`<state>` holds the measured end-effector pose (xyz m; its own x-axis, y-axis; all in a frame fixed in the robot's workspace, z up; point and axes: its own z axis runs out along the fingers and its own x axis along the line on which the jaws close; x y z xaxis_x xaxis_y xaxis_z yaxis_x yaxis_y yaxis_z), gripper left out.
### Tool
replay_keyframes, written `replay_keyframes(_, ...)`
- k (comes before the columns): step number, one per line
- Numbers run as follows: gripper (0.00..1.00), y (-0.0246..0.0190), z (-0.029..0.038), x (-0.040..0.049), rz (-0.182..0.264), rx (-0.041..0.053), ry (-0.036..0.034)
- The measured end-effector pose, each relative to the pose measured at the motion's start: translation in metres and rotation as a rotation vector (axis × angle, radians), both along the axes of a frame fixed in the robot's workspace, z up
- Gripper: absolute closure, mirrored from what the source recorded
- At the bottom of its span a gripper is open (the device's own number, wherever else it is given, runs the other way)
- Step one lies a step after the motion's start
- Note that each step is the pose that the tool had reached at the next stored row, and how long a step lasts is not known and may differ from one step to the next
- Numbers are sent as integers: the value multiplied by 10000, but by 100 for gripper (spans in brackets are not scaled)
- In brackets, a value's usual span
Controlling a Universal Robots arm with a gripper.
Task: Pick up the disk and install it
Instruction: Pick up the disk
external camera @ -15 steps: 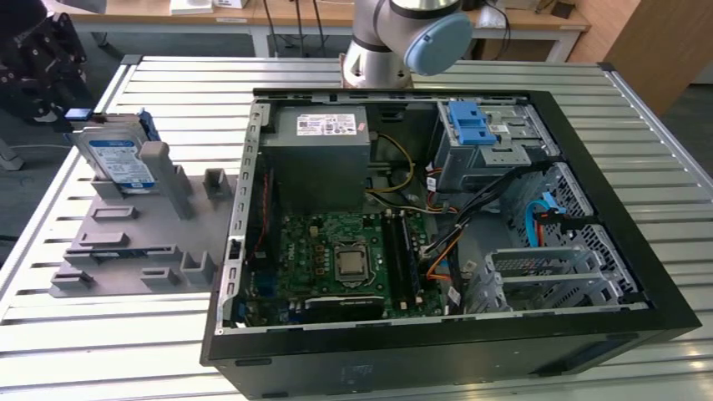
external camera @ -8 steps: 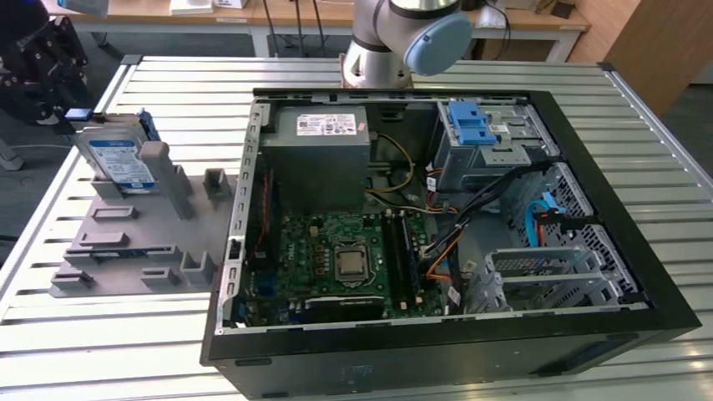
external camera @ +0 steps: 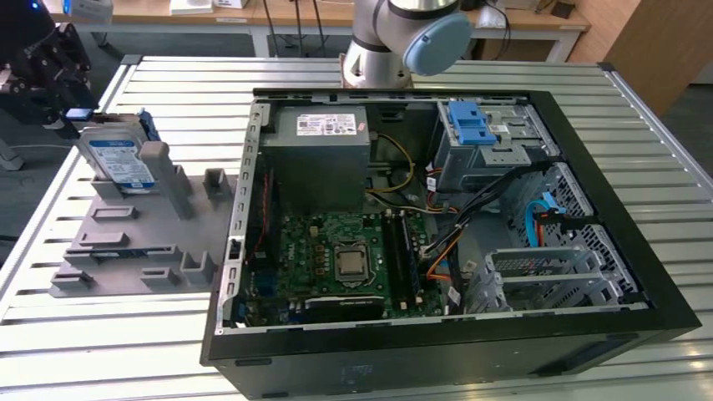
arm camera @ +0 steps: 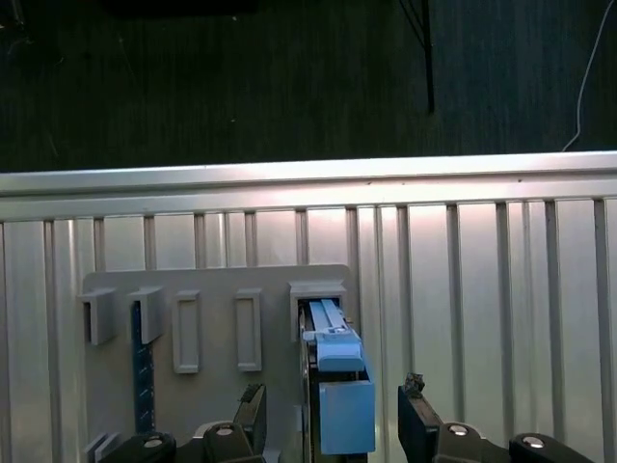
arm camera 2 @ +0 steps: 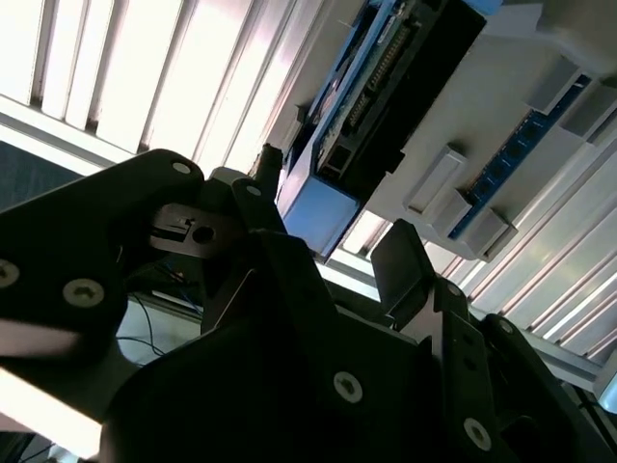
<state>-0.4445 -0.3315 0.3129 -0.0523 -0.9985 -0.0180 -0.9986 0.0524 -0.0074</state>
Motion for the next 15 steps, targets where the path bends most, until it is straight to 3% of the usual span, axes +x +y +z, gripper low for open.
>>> replay_keyframes(5, 37, 1, -6, 0, 1, 0, 0)
replay_keyframes(6, 44, 1, -7, 0, 1, 0, -1)
replay_keyframes(8, 44, 1, -10, 0, 0, 0, -1)
replay_keyframes(15, 45, 2, -77, -1, 22, 3, 21)
